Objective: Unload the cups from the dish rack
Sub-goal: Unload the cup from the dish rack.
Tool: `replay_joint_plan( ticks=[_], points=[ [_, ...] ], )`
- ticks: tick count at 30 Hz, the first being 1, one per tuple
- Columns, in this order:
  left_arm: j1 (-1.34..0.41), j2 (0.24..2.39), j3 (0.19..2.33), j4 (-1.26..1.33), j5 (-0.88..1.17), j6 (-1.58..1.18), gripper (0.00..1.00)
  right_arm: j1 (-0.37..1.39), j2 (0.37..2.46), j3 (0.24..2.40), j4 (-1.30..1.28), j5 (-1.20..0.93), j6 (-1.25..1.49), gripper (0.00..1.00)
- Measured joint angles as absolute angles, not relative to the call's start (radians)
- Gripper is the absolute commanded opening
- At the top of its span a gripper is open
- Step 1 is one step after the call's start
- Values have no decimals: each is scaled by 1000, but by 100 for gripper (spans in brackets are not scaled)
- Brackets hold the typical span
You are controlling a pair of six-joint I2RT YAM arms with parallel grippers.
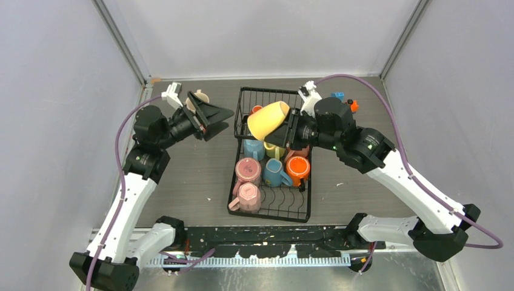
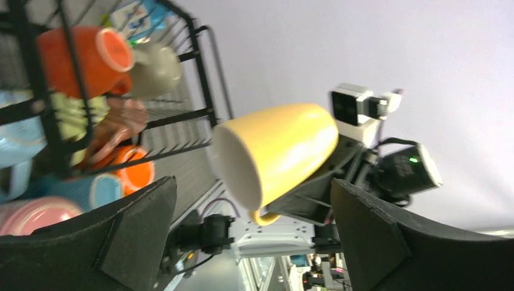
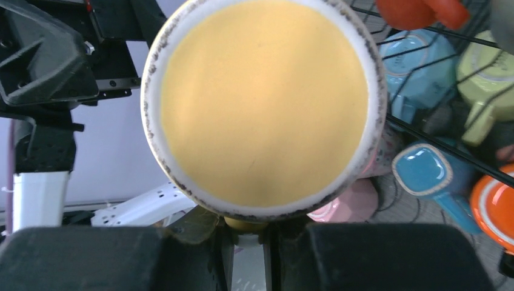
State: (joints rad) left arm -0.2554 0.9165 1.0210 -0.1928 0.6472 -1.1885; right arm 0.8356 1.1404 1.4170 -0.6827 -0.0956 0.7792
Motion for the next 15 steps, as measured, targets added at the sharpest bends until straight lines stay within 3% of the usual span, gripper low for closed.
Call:
replay_joint_plan(
  ticks=[8,15],
  points=[
    [-255,954,1018,118,710,-1410,91,801,1189,1417,-548,-233,822,1],
    [-255,957,997,221,731,-1511,86,792,1211,1417,-448,-285,864,1]
  ],
)
